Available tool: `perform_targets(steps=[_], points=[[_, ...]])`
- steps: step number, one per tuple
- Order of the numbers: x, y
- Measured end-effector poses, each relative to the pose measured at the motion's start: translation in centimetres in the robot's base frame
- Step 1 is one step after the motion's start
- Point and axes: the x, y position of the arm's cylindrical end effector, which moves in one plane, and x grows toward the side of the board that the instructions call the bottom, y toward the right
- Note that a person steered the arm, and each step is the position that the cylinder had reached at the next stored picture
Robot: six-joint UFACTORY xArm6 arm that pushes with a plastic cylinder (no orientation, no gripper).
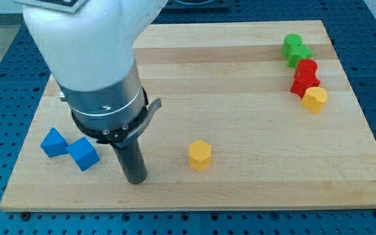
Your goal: Push yellow hexagon towards right of the board
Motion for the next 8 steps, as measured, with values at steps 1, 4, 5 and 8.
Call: perform_targets(steps=[1, 4, 5, 8], points=[[-0.4, 0.8], [-0.4, 10.3], [-0.1, 6.9], [-3.5, 12.9]])
